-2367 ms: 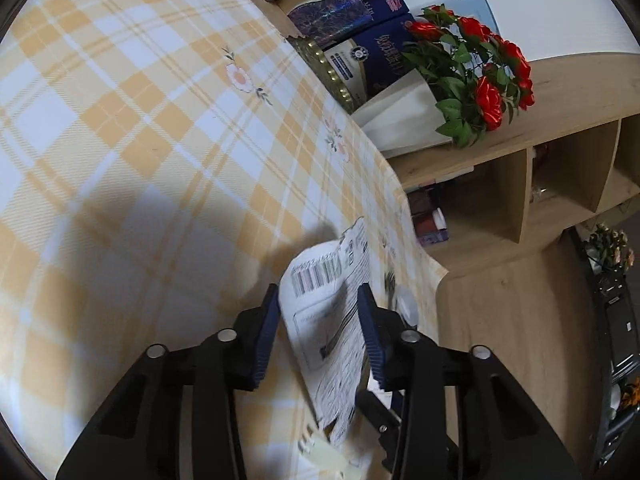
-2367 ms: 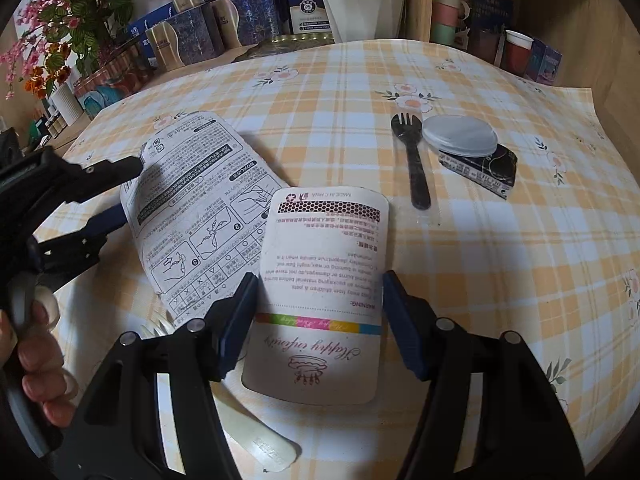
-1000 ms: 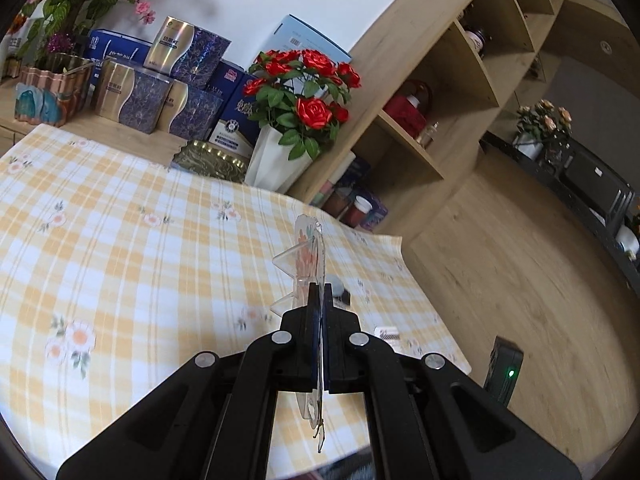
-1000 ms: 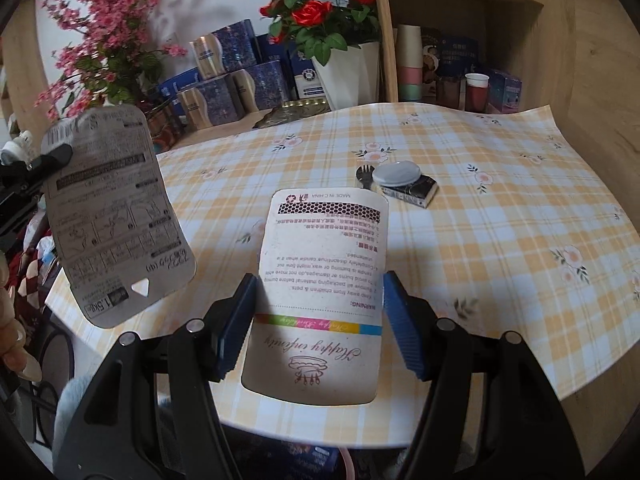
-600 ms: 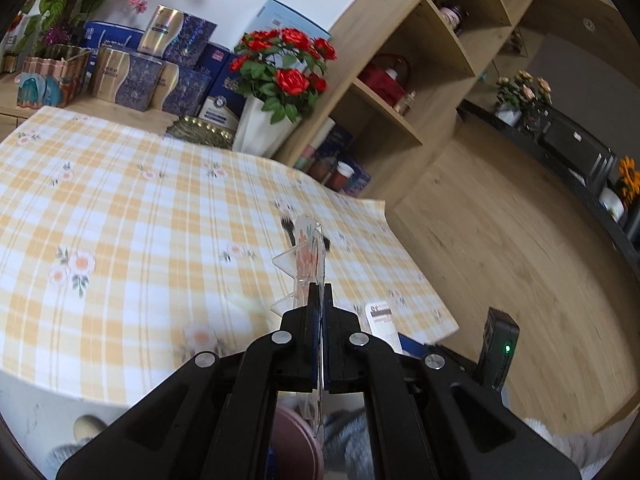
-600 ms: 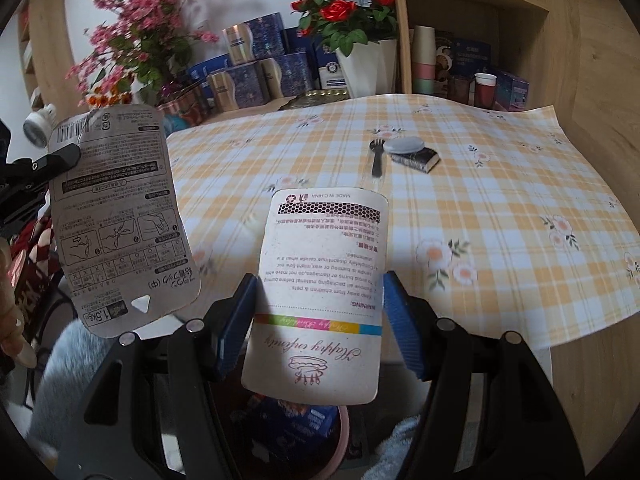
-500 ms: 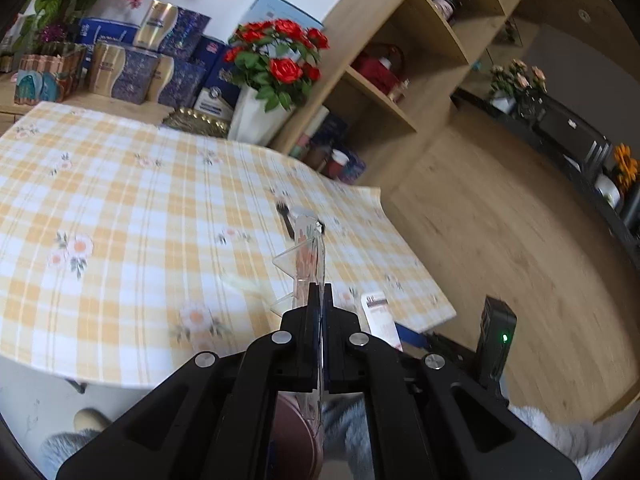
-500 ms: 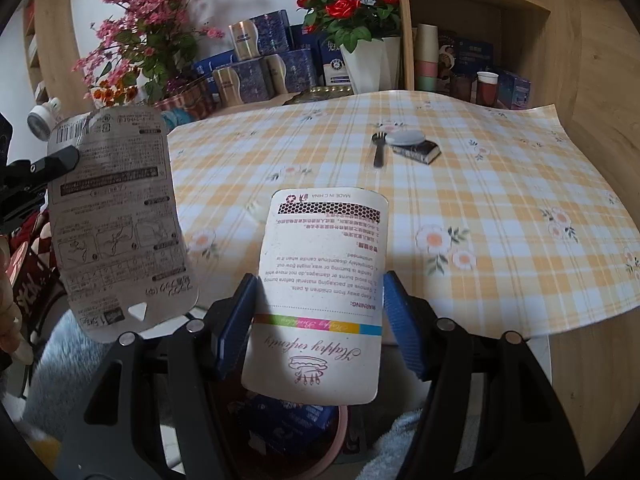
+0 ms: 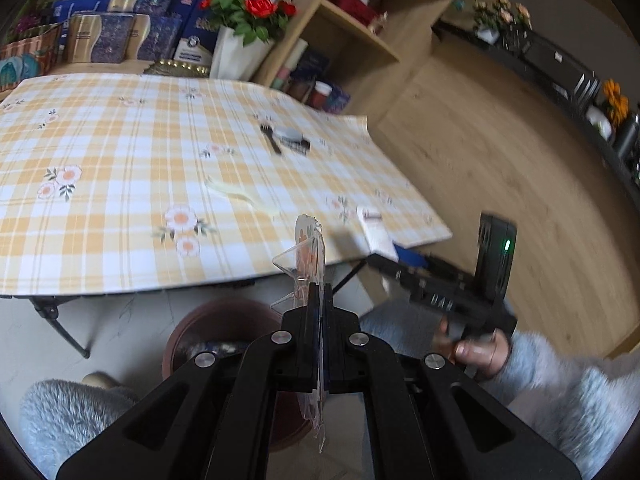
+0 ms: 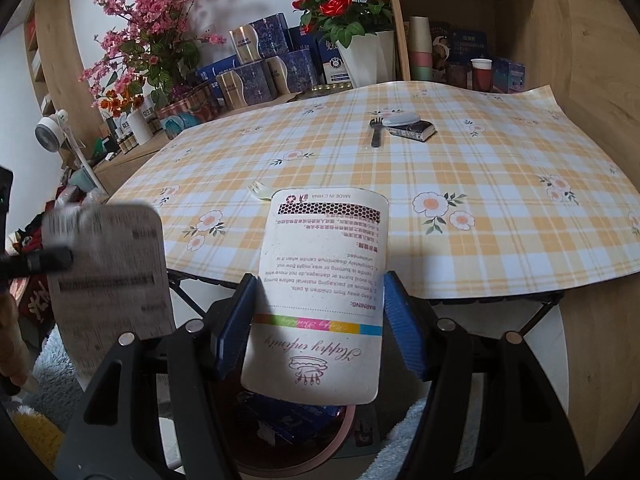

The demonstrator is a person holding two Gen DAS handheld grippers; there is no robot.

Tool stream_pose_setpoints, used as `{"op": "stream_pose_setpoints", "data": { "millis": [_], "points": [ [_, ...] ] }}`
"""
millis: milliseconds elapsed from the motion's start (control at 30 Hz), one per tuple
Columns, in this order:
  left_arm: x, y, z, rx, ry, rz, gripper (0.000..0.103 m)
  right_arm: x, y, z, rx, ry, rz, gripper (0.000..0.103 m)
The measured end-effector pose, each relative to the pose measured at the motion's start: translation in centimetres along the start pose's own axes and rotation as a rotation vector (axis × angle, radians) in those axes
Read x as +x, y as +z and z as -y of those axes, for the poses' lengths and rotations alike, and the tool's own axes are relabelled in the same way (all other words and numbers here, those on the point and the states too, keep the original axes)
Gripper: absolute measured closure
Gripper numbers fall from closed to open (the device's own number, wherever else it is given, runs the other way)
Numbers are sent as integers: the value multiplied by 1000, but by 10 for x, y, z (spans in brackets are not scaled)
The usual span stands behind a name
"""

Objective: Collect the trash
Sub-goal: 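Carry the paper card and paper sheet over the bin and release both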

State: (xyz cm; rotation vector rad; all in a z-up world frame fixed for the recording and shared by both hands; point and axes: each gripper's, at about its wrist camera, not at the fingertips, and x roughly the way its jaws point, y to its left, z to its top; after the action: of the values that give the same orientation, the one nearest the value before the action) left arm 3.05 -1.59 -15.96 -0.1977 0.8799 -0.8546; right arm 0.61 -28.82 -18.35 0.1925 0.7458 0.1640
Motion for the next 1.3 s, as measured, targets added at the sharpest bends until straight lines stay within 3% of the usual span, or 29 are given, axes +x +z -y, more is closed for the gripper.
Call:
{"op": "stream_pose_setpoints", "data": {
  "millis": [133,333,833,1067,1167,1233,1300],
  "points": [
    [15,-12,0,29,20,-76,102,0,-1,2,14,15,8,38],
    [45,-27,-18,-21,30,-179,102,3,-2,4,30,20,2,37],
    [100,-26,-55,-79,128,-314,101,12,-6,-1,17,25,-17,36],
    [113,-30,-68,-115,160,-332,101,15,-7,-5,2,27,-29,36],
    [111,-32,-73,-142,146,-314,86,16,-6,-5,-1,27,-34,36],
    [105,-31,-73,-146,162,-271,54,17,-6,-6,-6,27,-39,36],
    [96,-31,-71,-155,187,-212,46,18,-6,-8,-10,28,-43,36]
  ]
}}
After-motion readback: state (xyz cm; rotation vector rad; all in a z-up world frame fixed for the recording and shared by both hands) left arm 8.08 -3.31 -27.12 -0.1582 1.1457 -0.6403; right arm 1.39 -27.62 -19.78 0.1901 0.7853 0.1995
